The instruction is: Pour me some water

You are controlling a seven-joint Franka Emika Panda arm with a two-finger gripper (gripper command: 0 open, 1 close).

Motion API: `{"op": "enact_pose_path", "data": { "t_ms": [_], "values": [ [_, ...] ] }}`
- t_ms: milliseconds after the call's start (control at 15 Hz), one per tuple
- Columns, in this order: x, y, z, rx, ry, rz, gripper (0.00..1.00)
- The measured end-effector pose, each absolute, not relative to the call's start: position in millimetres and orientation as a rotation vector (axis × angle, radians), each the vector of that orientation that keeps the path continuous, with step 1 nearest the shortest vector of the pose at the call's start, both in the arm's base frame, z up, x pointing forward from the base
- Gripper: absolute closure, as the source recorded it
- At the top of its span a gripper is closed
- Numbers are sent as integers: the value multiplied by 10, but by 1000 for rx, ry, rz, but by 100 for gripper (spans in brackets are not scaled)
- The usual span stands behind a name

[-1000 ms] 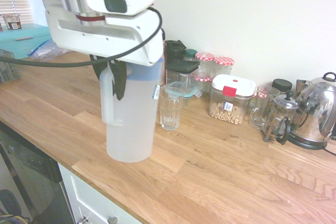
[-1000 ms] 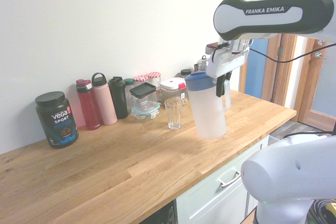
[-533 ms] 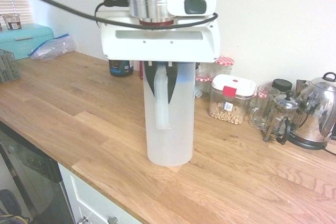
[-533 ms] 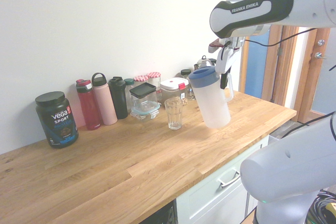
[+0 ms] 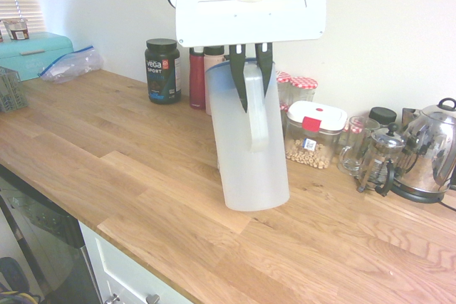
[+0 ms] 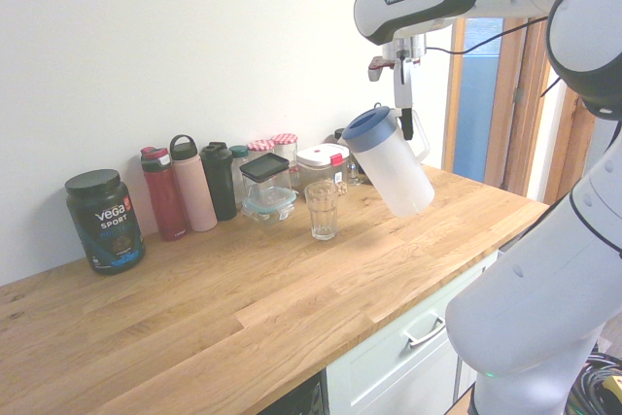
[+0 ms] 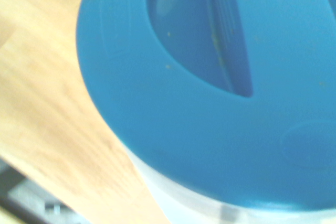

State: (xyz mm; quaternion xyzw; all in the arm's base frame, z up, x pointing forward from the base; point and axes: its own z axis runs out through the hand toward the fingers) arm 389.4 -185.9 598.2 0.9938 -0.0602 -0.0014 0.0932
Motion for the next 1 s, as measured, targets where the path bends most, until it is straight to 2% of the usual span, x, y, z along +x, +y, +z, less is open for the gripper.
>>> {"op": "enact_pose_path", "data": {
  "t_ms": [333, 1000],
  "values": [
    [4259, -1596, 5634, 2782, -56, -168, 100],
    [4739, -1243, 5283, 2617, 17, -284, 100]
  ]
}}
